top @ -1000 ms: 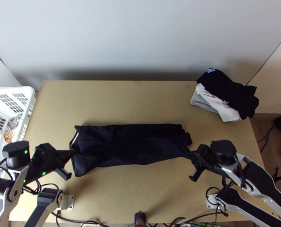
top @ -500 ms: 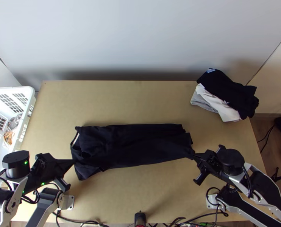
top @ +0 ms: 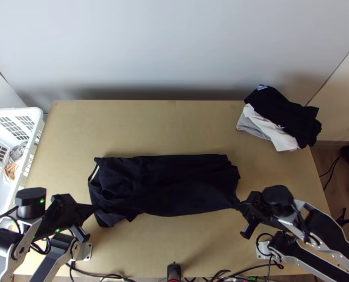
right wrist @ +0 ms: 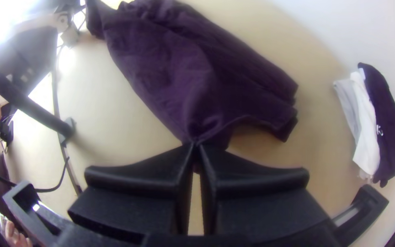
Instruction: Fold the t-shirt
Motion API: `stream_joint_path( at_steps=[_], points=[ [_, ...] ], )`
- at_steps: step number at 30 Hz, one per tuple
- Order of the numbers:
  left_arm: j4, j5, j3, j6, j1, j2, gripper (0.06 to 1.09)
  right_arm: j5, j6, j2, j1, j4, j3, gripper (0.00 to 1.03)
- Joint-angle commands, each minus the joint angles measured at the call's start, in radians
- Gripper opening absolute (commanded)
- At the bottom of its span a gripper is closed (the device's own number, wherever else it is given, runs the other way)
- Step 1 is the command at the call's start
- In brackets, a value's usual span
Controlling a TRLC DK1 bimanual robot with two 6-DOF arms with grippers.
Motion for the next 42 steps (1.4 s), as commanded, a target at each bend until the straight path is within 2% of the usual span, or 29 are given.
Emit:
stream_joint_path(
  at_steps=[1,5,9,11,15,18,21,26,33,42],
  points=[
    [0.041,0.003,-0.038,0.028,-0.016,0.082,0.09,-0.079,0.002,0.134,0.010,0.023,-0.002,0.03],
    [0.122,0.004,-0.052,0.038,-0.020,0.183,0.09,-0.125,0.028,0.241,0.003,0.095,0.024,0.03],
    [0.228,0.009,-0.038,0.025,-0.020,0.296,0.09,-0.131,0.037,0.346,-0.021,0.150,0.073,0.03],
    [0.280,0.009,-0.021,0.016,-0.019,0.350,0.09,-0.133,0.039,0.396,-0.067,0.173,0.110,0.03],
    [0.352,0.021,0.005,0.013,0.029,0.459,0.09,-0.194,0.039,0.481,-0.204,0.187,0.181,0.03],
    [0.385,0.069,0.035,0.018,0.099,0.531,0.09,-0.219,0.028,0.522,-0.283,0.208,0.204,0.03],
    [0.397,0.106,0.071,0.024,0.171,0.602,0.09,-0.220,0.022,0.550,-0.322,0.239,0.208,0.03],
    [0.474,0.106,0.088,-0.008,0.247,0.691,0.09,-0.219,0.033,0.593,-0.354,0.279,0.205,0.03],
    [0.498,0.106,0.112,-0.007,0.340,0.772,0.09,-0.216,0.051,0.611,-0.371,0.325,0.196,0.03],
    [0.507,0.104,0.129,0.027,0.408,0.824,0.09,-0.159,0.068,0.628,-0.382,0.380,0.178,0.03]
  ],
)
